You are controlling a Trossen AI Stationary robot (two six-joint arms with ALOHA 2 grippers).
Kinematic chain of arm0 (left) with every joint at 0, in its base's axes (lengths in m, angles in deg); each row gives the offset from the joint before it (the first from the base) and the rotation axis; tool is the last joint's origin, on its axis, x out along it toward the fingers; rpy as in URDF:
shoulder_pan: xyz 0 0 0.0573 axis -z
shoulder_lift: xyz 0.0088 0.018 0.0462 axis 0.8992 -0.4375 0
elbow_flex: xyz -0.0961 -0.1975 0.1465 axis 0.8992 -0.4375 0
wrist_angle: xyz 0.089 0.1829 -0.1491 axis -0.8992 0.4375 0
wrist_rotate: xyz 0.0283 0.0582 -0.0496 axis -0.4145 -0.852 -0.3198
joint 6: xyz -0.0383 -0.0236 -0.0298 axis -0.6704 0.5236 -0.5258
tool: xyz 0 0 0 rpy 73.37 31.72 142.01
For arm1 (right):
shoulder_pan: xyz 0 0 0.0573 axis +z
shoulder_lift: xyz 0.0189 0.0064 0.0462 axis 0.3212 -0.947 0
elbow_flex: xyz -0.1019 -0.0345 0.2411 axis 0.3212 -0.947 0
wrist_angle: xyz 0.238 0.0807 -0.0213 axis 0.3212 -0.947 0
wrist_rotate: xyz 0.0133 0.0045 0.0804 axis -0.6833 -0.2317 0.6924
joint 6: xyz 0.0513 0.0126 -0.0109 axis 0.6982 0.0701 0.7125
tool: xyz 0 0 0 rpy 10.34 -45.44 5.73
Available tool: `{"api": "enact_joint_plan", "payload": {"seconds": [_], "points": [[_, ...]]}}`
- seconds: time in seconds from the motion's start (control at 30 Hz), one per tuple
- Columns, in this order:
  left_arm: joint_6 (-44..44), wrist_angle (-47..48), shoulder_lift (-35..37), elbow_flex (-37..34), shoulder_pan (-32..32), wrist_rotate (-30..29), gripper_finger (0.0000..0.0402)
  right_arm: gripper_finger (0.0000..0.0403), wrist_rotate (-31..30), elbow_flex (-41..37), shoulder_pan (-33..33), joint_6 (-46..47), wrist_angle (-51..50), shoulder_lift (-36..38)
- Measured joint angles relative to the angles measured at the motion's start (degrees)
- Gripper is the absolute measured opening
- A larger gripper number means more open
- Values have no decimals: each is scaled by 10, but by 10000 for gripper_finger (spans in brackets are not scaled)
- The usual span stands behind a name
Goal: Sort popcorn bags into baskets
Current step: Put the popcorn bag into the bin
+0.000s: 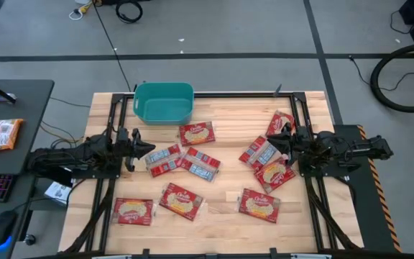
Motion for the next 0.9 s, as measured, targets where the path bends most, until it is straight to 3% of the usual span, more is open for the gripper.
{"api": "enact_joint_plan", "payload": {"seconds": [0.07,0.23,0.5,0.8,0.9], "points": [[-45,-15,0,0,0,-1,20,79,-8,0,0,0,24,0],[-57,-55,0,0,0,-1,20,79,-30,0,0,-18,81,0],[-54,-105,0,0,0,-36,20,79,-159,0,-1,-18,87,-5],[17,-103,0,0,0,-51,20,79,-134,6,-31,5,106,-63],[17,-46,-10,20,-3,-48,20,79,-112,25,-42,6,108,-103]]}}
